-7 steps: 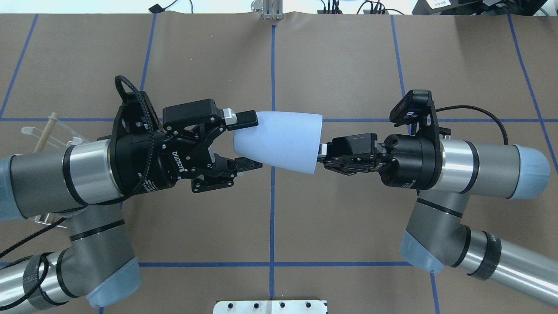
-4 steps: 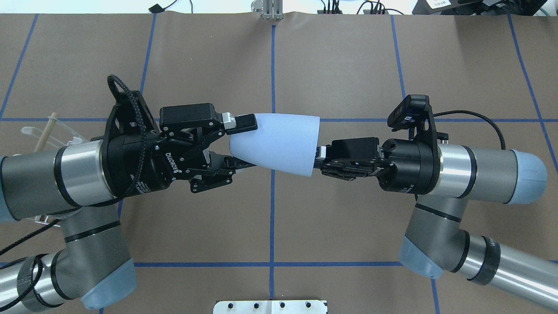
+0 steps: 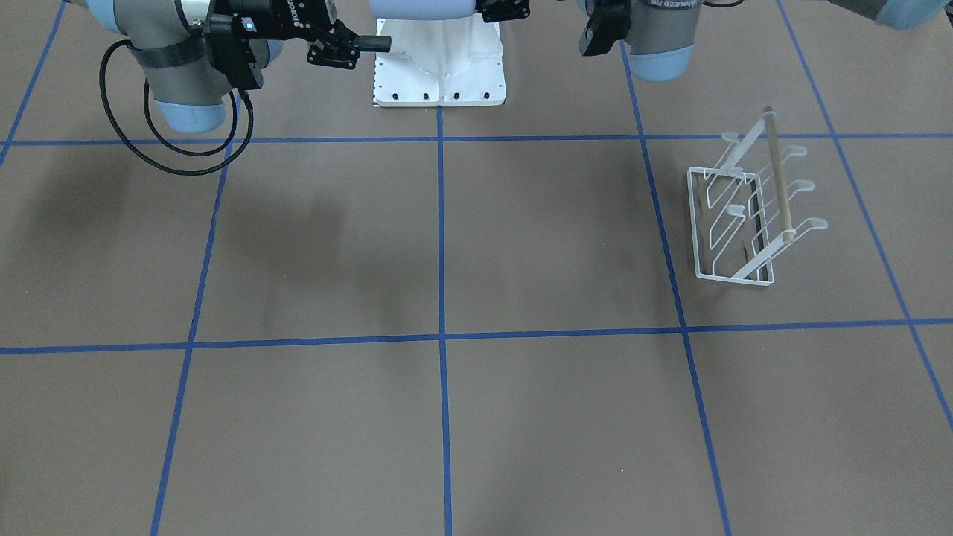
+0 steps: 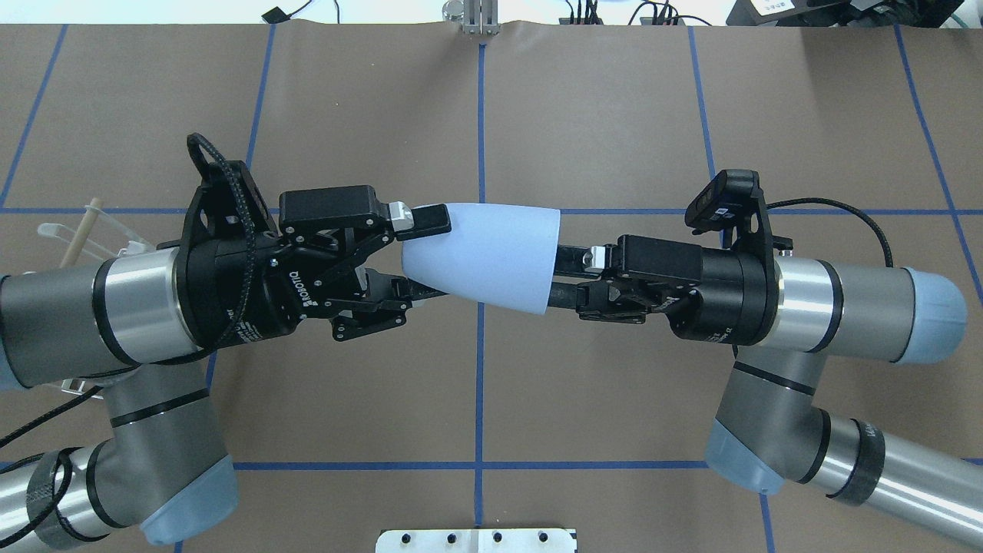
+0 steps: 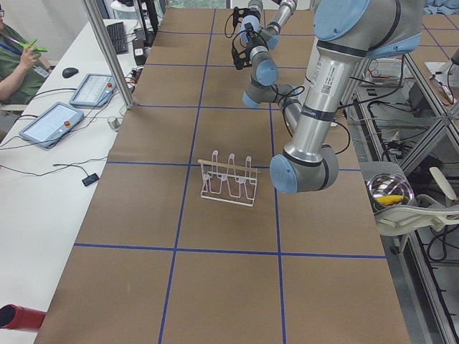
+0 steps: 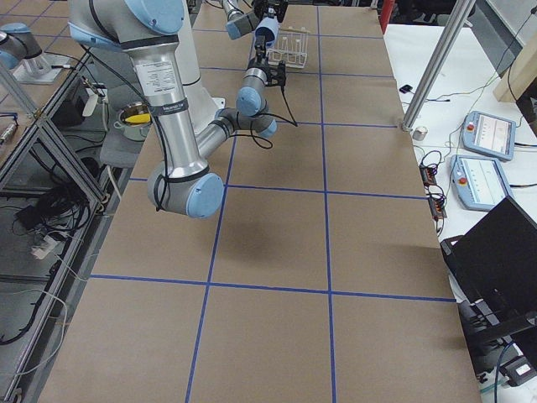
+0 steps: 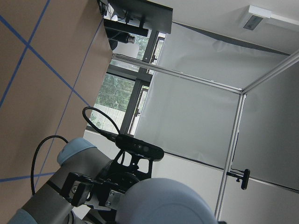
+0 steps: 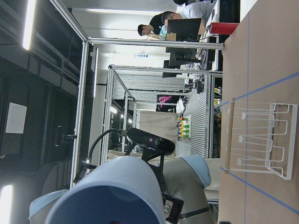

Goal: Hang cup on cup holder
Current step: 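Close the left gripper on the cup rim and open the right gripper, then carry the cup with the left gripper toward the wire rack while the right arm withdraws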

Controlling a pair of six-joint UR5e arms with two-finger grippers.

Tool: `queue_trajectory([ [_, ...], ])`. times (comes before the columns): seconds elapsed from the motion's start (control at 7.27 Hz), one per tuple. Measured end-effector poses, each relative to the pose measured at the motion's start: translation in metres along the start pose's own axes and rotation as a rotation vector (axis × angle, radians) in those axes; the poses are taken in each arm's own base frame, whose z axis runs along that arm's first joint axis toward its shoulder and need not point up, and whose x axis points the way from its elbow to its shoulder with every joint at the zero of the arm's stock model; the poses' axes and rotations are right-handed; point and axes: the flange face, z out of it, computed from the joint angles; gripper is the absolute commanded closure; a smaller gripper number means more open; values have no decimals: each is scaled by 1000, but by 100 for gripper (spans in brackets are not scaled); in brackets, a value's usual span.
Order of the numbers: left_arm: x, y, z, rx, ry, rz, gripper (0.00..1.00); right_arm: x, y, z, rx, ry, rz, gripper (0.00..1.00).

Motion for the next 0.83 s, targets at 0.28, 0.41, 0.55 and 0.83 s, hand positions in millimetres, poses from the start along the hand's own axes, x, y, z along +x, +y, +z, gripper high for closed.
queue_trajectory([
  [0.28, 7, 0, -2, -3, 9, 8, 100, 5, -14, -18, 33, 37, -19, 0],
  [0.41, 11, -5, -6, 10, 12, 23, 100, 8, -27, -36, 63, 75, -34, 0],
  [0.55, 16, -15, -11, 41, 3, 69, 100, 8, -49, -56, 97, 132, -60, 0],
  [0.83, 12, -41, -13, 141, -120, 285, 100, -5, -123, -106, 151, 358, -175, 0],
])
